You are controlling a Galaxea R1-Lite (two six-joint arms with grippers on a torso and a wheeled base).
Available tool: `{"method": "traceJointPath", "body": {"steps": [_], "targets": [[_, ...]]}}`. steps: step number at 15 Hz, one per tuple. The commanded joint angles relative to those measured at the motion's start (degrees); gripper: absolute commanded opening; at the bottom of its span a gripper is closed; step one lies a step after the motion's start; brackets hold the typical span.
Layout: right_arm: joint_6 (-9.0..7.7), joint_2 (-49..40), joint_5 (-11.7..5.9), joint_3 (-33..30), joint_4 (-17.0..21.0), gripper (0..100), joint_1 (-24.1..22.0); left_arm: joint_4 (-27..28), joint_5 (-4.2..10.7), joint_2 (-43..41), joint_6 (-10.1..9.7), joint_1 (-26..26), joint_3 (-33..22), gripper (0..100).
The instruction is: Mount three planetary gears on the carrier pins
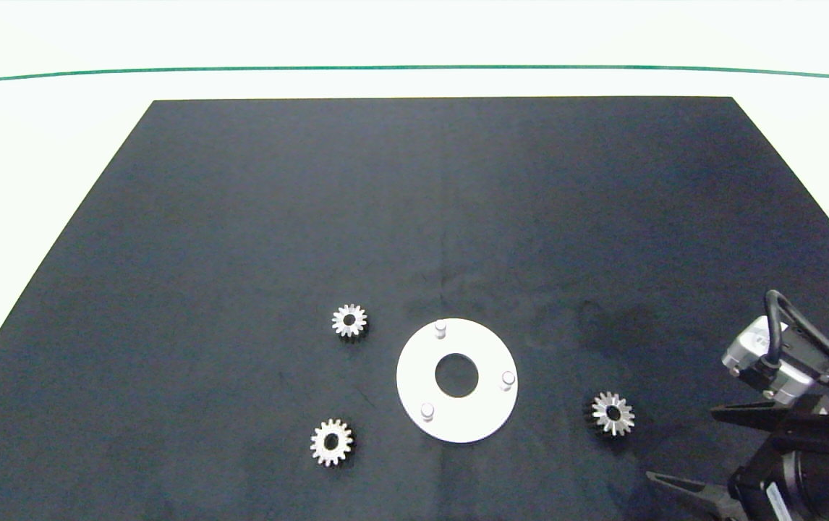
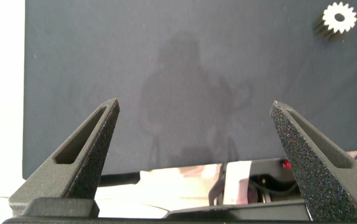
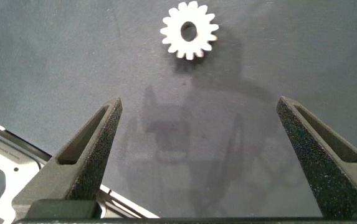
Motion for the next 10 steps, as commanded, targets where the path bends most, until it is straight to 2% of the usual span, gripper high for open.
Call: {"method": "traceJointPath", "body": {"steps": [1, 3, 7, 10], "targets": [[0.06, 2.65, -0.56, 0.07, -0.69, 100, 0.48, 0.18, -0.05, 1.63, 0.03, -0.09, 0.41, 100], [-0.03, 3.97, -2.84, -0.11, -1.83, 100, 0.57, 0.18, -0.05, 1.54, 0.03, -0.18, 0.58, 100], [-0.03, 7.05, -3.02, -0.20, -5.26, 100, 0.74, 0.09, 0.04, 1.89, 0.03, -0.18, 0.49, 100], [-0.03, 8.10, -3.02, -0.20, -6.40, 100, 1.36, 0.09, 0.04, 1.98, 0.03, -0.18, 0.49, 100]]}}
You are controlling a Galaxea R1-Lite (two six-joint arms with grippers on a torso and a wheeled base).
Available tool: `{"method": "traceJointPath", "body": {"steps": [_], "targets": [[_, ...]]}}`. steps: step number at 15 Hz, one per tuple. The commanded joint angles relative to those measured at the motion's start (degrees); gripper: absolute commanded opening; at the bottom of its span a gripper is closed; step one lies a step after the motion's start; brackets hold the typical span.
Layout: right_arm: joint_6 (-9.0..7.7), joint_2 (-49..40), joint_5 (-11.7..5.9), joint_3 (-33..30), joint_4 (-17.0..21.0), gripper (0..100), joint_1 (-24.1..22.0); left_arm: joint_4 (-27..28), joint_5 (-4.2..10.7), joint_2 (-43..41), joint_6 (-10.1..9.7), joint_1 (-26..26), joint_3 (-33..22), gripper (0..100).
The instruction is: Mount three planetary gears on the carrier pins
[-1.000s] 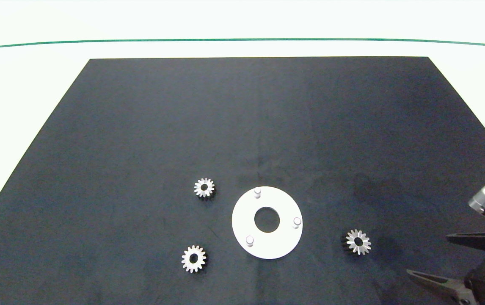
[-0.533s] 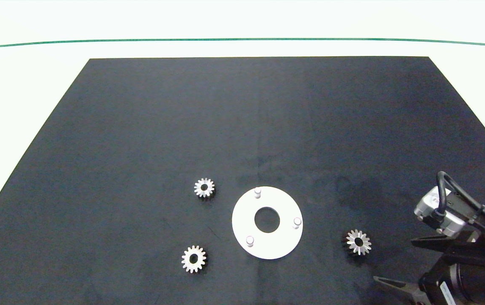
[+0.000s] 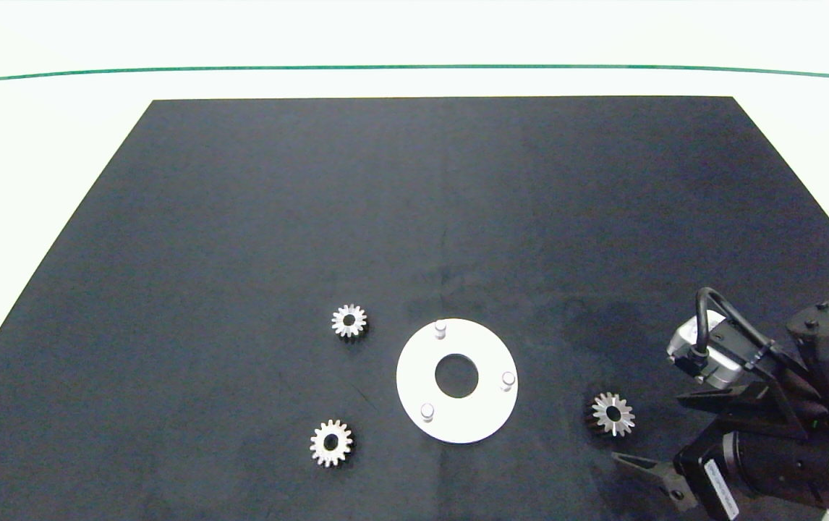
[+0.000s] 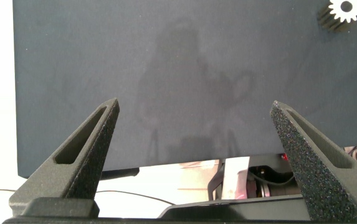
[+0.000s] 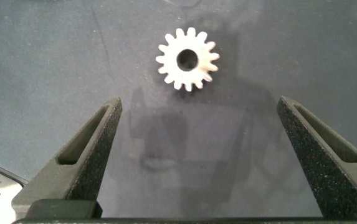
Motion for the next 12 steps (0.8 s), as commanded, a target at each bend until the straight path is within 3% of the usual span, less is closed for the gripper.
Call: {"method": "traceJointPath", "body": {"steps": [1, 8, 12], "targets": [[-0.03, 2.23, -0.04, 0.00, -1.44, 100, 0.40, 0.20, -0.05, 0.08, 0.12, 0.00, -0.03, 100], [0.06, 7.24, -0.13, 0.00, -6.10, 100, 0.40, 0.11, -0.05, 0.17, 0.12, -0.09, -0.03, 100], [0.23, 8.47, -0.22, -0.18, -6.98, 93, 0.31, -0.15, -0.13, 0.17, 0.12, -0.09, -0.03, 100]]}}
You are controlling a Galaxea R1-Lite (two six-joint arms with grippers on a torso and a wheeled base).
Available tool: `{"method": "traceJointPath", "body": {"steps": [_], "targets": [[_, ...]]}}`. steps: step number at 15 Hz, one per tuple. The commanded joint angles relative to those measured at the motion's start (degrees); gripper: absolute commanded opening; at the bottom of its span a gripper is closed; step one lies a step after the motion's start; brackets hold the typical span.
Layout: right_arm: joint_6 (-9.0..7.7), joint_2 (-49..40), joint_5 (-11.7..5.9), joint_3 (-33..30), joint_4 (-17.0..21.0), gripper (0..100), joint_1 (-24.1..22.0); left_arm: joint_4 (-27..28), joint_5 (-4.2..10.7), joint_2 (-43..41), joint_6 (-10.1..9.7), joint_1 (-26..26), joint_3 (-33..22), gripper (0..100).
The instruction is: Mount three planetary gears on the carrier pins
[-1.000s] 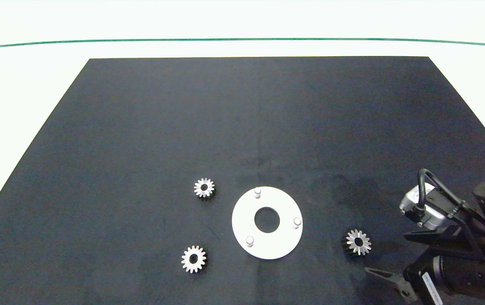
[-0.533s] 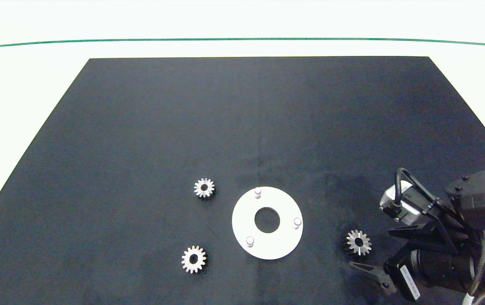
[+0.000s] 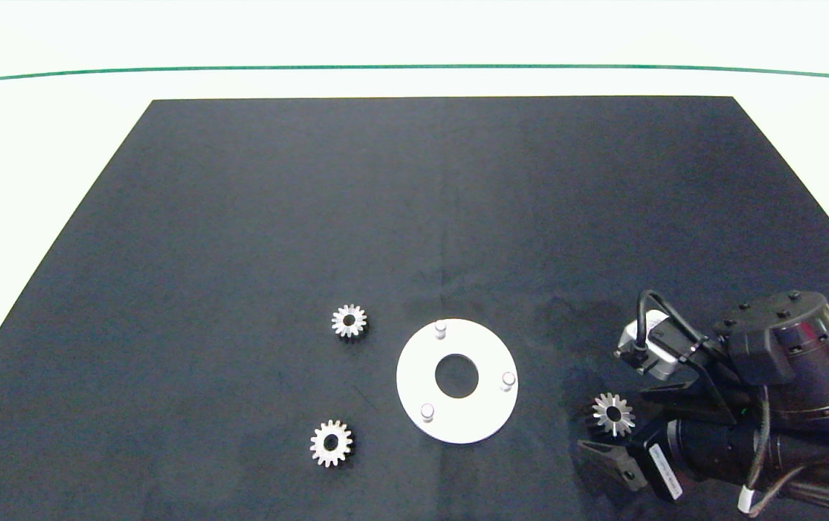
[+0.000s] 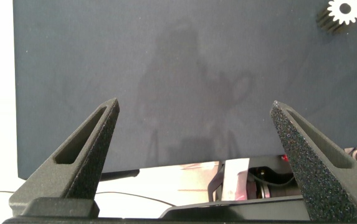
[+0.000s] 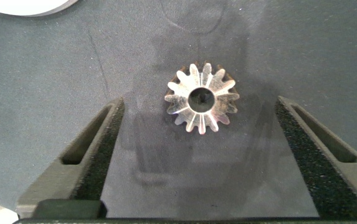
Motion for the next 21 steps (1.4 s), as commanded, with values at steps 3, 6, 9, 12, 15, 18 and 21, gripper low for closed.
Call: {"method": "traceJointPath", "body": {"steps": [3, 6, 9, 12, 15, 18, 21], "targets": [[-0.05, 1.15, -0.07, -1.38, -0.20, 87, -0.07, 0.13, 0.00, -0.01, 0.08, 0.00, -0.09, 100], [-0.05, 1.41, 0.02, -2.09, -0.12, 81, -0.24, 0.13, 0.00, -0.09, 0.08, 0.00, -0.09, 100], [-0.05, 1.41, 0.02, -2.09, -0.12, 75, -0.24, 0.13, 0.00, -0.01, 0.08, 0.00, -0.09, 100], [-0.05, 1.50, 0.02, -2.00, -0.03, 69, -0.24, 0.04, -0.09, 0.08, 0.08, 0.00, -0.09, 100], [-0.05, 1.94, 0.02, -1.91, -0.03, 63, -0.33, -0.49, -0.26, 0.26, 0.08, 0.00, -0.18, 100], [-0.05, 2.64, 0.02, -1.91, -0.12, 57, -0.33, -0.75, -0.35, 0.61, 0.08, 0.00, -0.27, 100], [-0.05, 2.64, 0.02, -2.09, -0.12, 51, -0.42, -1.11, -0.35, 0.96, 0.08, -0.09, -0.27, 100]]}}
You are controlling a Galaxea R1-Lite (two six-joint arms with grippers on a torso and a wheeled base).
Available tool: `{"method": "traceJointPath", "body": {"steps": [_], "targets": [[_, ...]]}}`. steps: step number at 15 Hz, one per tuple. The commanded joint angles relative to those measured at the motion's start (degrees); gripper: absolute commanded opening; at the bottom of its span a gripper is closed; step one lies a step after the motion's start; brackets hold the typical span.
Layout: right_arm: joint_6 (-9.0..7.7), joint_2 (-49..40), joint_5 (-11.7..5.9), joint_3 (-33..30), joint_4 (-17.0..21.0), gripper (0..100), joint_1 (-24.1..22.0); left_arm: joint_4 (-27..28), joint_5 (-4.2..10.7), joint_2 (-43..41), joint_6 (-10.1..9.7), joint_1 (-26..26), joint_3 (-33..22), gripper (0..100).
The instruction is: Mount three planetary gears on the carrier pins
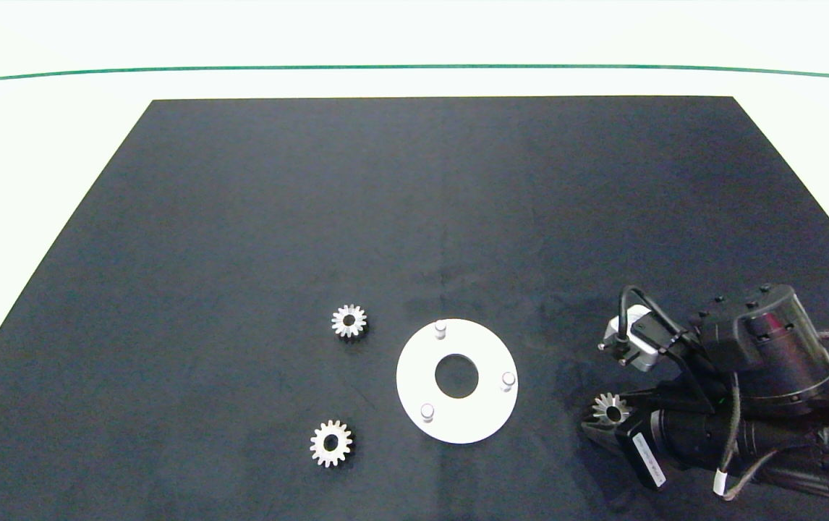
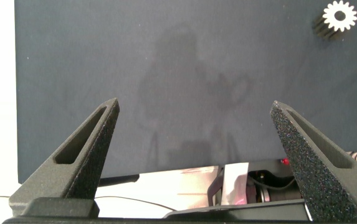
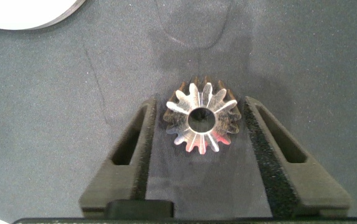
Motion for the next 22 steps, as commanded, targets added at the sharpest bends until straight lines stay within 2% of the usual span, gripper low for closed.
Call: {"method": "traceJointPath", "body": {"steps": [1, 16, 17, 19, 22], "targets": [[-0.05, 0.02, -0.04, -0.06, -0.04, 48, -0.06, -0.04, 0.00, 0.54, 0.12, -0.03, 0.02, 100], [-0.05, -0.59, -0.04, 0.20, 0.48, 18, -0.06, -0.56, -0.08, 1.24, 0.21, -0.03, -0.07, 100], [0.22, -1.30, -0.13, 0.11, 0.57, 16, 0.02, -0.83, -0.17, 1.24, 0.21, -0.03, -0.07, 100], [0.74, -2.88, -1.10, -0.15, 1.19, 16, 0.38, -0.83, -1.31, 1.24, 0.21, 0.06, -0.07, 100], [0.66, -4.02, -1.63, -0.85, 1.80, 16, 0.38, -0.83, -1.31, 1.24, 0.21, 0.06, -0.07, 100]]}}
